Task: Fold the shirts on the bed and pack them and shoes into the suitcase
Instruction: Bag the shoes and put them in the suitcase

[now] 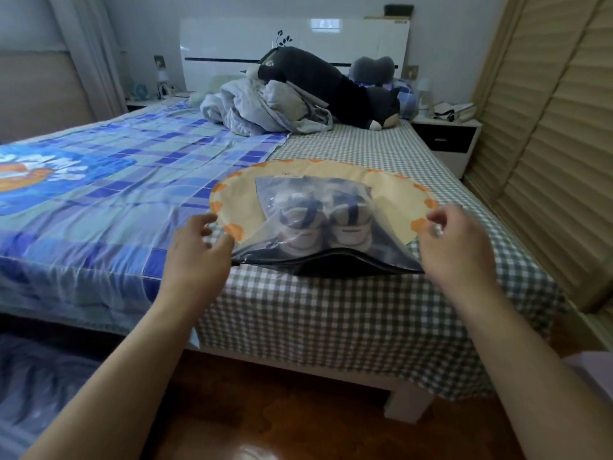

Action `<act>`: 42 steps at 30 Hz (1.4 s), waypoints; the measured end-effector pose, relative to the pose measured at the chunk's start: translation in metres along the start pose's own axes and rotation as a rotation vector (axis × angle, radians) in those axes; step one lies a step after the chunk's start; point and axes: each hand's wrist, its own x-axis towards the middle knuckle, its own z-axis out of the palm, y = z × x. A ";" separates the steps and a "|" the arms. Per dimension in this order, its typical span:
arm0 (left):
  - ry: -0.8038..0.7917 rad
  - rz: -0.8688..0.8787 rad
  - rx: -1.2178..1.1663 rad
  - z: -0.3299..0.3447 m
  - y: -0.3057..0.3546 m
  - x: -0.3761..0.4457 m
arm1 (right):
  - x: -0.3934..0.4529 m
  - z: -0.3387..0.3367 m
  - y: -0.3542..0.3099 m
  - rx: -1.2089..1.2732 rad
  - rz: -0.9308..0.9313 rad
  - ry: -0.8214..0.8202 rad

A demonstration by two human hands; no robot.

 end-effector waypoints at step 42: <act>-0.508 -0.453 -0.538 0.093 -0.009 -0.001 | -0.014 0.105 0.003 0.824 0.441 -0.765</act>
